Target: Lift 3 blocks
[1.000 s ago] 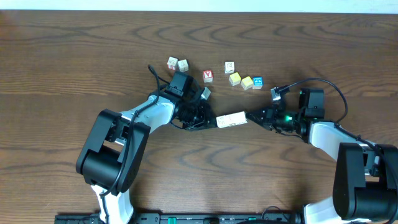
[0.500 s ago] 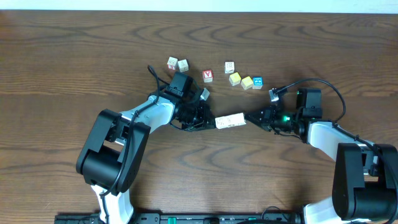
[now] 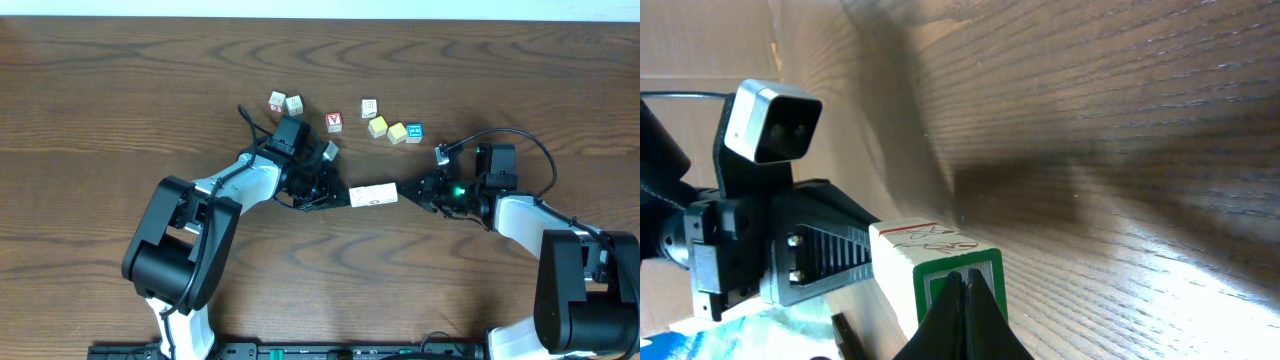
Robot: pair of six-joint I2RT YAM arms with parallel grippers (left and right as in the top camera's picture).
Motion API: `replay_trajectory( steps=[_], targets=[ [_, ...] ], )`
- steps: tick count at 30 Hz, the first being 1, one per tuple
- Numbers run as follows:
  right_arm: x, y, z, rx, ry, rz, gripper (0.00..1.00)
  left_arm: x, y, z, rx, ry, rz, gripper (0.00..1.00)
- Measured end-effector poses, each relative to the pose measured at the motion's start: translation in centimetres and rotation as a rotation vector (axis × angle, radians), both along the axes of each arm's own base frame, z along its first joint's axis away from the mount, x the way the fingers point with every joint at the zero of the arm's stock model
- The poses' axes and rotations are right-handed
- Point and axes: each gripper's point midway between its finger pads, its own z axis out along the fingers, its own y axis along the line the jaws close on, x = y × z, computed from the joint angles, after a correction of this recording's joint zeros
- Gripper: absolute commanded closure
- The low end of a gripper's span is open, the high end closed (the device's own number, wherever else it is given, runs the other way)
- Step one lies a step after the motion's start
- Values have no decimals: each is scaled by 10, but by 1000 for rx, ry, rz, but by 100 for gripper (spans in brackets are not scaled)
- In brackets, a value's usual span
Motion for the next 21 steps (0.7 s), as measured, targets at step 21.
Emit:
replay_trajectory(
  steps=[21],
  targets=[
    [1, -1, -1, -9, 1, -6, 99, 0, -1, 2, -7, -1, -2, 93]
  ],
)
